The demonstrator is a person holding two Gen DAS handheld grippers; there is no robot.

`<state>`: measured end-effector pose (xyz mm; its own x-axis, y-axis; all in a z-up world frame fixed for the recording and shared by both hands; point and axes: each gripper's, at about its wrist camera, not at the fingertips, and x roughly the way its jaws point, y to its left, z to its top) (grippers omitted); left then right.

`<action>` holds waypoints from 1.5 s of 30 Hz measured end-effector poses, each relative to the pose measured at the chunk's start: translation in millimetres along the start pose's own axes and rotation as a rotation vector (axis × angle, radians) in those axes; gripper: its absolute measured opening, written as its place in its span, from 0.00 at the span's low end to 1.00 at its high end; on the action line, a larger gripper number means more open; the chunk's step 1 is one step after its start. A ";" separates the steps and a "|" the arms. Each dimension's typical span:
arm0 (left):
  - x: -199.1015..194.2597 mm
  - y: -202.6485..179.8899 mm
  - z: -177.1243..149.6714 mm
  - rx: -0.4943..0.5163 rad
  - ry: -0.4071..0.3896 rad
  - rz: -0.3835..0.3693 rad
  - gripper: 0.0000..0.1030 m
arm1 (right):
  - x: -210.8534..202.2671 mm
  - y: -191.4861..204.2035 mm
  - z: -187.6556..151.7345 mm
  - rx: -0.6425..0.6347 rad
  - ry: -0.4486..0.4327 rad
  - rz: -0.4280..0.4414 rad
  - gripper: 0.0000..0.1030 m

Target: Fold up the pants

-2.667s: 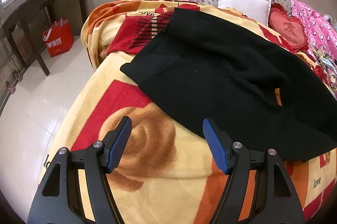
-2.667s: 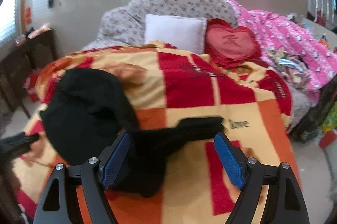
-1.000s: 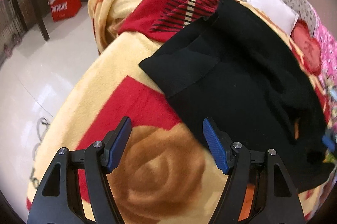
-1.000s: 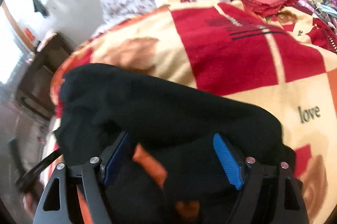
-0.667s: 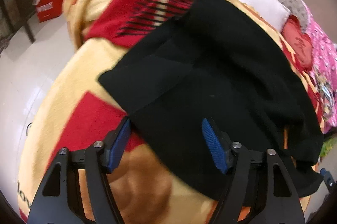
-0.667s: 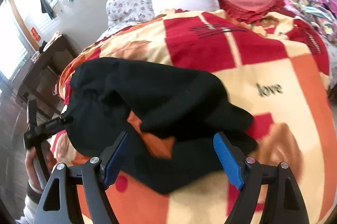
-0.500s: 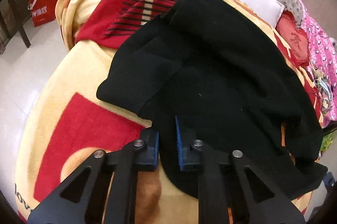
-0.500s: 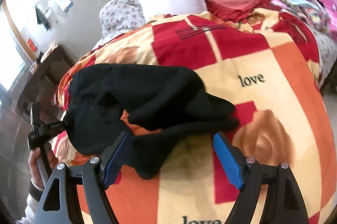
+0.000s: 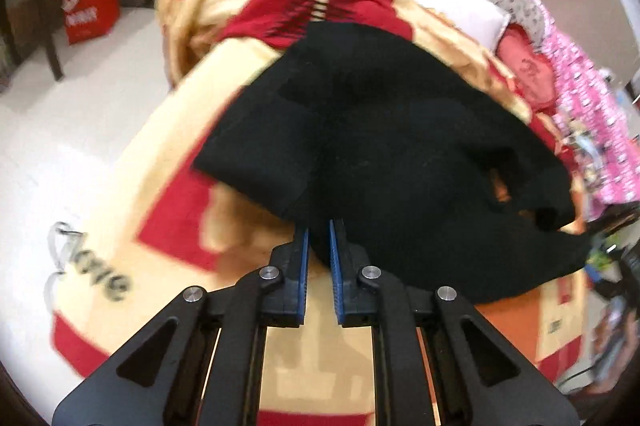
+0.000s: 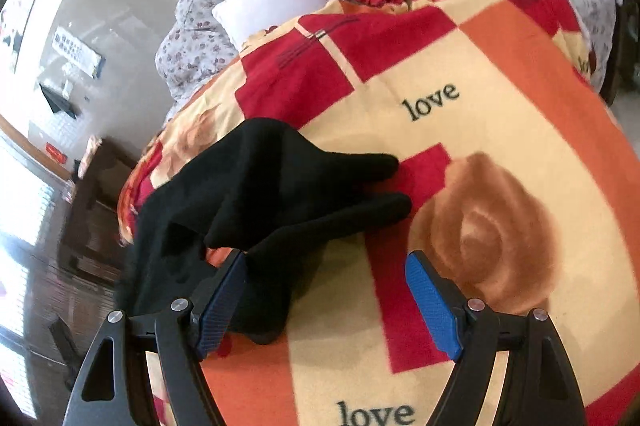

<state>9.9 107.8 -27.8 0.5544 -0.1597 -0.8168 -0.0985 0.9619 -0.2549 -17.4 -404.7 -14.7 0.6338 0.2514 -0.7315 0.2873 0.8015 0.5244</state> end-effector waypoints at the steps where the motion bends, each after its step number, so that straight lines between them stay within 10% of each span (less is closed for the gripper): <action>1: -3.2 1.9 -1.4 0.009 -0.014 0.033 0.06 | 1.1 -1.5 1.5 0.018 -0.002 0.019 0.78; 8: -7.0 9.3 -1.2 0.000 -0.021 0.034 0.06 | 43.0 -17.1 26.1 0.146 0.068 0.093 0.75; 14: 2.9 10.6 -3.7 -0.062 0.022 -0.014 0.06 | 45.5 -3.2 21.0 0.032 0.005 0.128 0.15; 18: 5.1 6.9 -1.5 -0.057 0.031 -0.023 0.06 | -13.4 16.7 8.2 -0.131 -0.173 0.022 0.07; 23: 8.8 3.4 -1.6 -0.060 0.039 -0.025 0.06 | -70.6 23.9 -23.7 -0.282 -0.276 -0.116 0.06; 29: 7.6 -7.6 -5.1 -0.016 0.044 -0.019 0.06 | -34.6 -19.0 -50.3 -0.250 0.100 -0.248 0.06; 35: 7.5 -5.5 -3.5 -0.014 0.060 -0.006 0.21 | -72.4 -14.5 -32.3 -0.188 -0.098 -0.301 0.14; 45: 14.0 36.3 -3.2 -0.218 0.036 0.021 0.58 | 24.6 96.6 -38.4 -0.480 0.024 0.017 0.24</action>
<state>11.5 139.8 -50.1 0.5207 -0.1522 -0.8401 -0.2879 0.8950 -0.3406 -1.6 -300.2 1.3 0.6172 0.2743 -0.7374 -0.0906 0.9558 0.2798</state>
